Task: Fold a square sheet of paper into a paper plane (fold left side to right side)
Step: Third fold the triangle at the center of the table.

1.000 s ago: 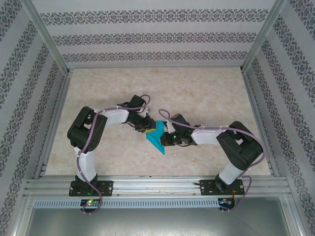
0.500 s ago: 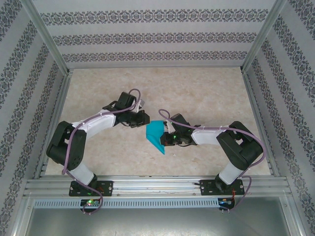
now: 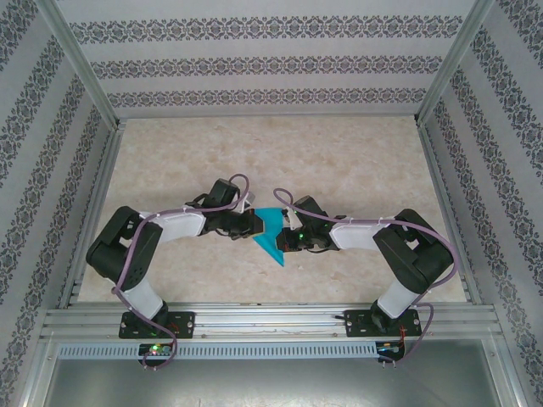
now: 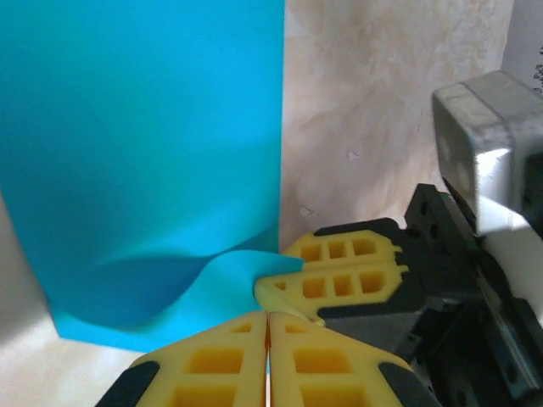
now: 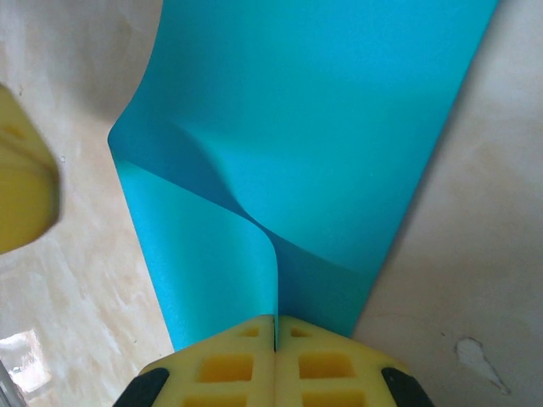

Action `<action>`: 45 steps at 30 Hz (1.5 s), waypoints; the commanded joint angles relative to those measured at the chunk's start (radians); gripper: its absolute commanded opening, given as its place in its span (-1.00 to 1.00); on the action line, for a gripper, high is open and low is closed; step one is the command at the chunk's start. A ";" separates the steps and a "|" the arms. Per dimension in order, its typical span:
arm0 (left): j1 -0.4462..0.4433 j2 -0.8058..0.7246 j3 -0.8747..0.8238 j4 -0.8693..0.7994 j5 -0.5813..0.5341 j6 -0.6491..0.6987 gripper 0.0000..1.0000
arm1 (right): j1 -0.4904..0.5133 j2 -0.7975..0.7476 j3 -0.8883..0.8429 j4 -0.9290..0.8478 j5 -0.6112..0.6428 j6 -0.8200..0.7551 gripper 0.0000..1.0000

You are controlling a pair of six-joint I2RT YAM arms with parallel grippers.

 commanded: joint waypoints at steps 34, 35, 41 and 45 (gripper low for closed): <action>-0.013 0.116 -0.036 0.060 -0.013 -0.005 -0.81 | -0.011 0.016 -0.012 -0.072 0.051 -0.025 -1.00; -0.014 0.118 -0.035 0.058 -0.016 -0.003 -0.81 | -0.011 0.016 -0.014 -0.072 0.053 -0.025 -1.00; -0.014 0.134 -0.038 0.054 -0.025 0.004 -0.82 | -0.010 0.011 -0.015 -0.071 0.053 -0.019 -1.00; -0.014 0.144 -0.039 0.050 -0.032 0.003 -0.82 | -0.011 0.003 -0.012 -0.071 0.048 -0.013 -0.95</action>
